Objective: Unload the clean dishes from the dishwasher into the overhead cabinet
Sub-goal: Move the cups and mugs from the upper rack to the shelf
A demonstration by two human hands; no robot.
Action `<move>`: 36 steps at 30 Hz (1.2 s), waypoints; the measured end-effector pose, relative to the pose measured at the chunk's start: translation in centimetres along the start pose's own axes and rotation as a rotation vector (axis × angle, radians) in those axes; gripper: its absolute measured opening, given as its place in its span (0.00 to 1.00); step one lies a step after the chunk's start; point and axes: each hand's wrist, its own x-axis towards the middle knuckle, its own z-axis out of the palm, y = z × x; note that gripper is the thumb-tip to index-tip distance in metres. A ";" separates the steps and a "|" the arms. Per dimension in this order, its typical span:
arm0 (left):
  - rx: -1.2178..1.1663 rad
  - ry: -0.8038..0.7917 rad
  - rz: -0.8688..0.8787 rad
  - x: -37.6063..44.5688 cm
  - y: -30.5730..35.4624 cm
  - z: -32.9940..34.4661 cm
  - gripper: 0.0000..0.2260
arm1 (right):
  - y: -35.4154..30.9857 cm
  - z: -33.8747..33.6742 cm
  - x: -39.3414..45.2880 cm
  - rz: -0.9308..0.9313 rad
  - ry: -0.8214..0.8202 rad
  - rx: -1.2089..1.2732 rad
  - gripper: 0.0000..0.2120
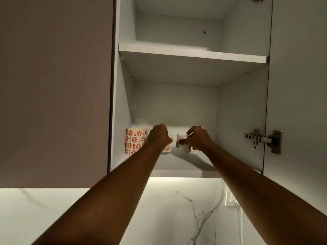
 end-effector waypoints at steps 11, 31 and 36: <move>0.071 -0.023 -0.048 3.9 -0.7 2.4 0.16 | -0.1 1.2 3.4 0.051 -0.108 -0.016 0.26; 0.602 0.026 0.118 5.8 -0.4 3.8 0.17 | 1.1 4.1 6.1 -0.145 -0.083 -0.216 0.20; 0.615 -0.024 0.097 6.2 -1.3 4.5 0.17 | 1.4 4.3 6.5 -0.218 -0.060 -0.344 0.14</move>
